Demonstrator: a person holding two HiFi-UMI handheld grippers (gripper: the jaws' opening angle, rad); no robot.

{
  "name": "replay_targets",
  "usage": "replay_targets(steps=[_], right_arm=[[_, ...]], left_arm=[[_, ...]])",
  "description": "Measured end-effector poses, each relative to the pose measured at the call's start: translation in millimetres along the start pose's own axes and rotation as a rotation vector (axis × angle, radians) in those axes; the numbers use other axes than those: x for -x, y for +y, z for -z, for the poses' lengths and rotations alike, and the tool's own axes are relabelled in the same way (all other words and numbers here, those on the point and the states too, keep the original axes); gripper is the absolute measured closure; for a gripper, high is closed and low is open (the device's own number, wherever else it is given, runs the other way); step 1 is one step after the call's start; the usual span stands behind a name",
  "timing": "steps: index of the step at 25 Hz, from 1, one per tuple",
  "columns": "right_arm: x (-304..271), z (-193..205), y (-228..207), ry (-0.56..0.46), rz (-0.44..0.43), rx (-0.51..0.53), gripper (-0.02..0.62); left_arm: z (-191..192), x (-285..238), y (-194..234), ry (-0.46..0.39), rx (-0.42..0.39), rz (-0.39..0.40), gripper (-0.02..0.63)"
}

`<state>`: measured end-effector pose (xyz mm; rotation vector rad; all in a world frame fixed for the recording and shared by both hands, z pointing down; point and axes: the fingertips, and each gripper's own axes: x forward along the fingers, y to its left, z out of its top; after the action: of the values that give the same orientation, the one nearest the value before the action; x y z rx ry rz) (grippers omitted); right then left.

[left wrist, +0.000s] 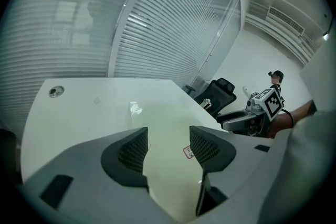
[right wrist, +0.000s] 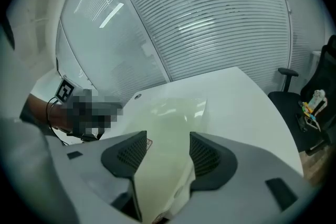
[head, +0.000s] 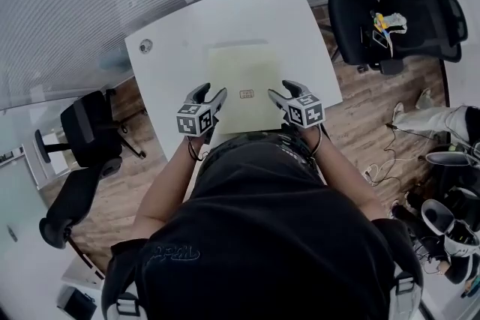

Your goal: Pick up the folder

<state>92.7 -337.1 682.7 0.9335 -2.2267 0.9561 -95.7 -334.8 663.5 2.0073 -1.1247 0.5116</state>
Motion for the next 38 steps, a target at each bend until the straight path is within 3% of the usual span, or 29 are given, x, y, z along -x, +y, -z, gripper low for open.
replay_targets(steps=[17,27,38], right_arm=[[-35.9,30.4,-25.2,0.123,-0.044,-0.087,0.33],[-54.2,51.5,-29.2,0.169,-0.15,-0.177,0.319],[-63.9,61.8,-33.2,0.202,-0.286,-0.296,0.268]], left_arm=[[46.2,-37.4,45.3,0.149,0.157,-0.024,0.314],[62.6,-49.7,50.9,0.198,0.18,-0.003,0.314],[69.8,-57.2,51.0,0.237,0.314,0.087,0.296]])
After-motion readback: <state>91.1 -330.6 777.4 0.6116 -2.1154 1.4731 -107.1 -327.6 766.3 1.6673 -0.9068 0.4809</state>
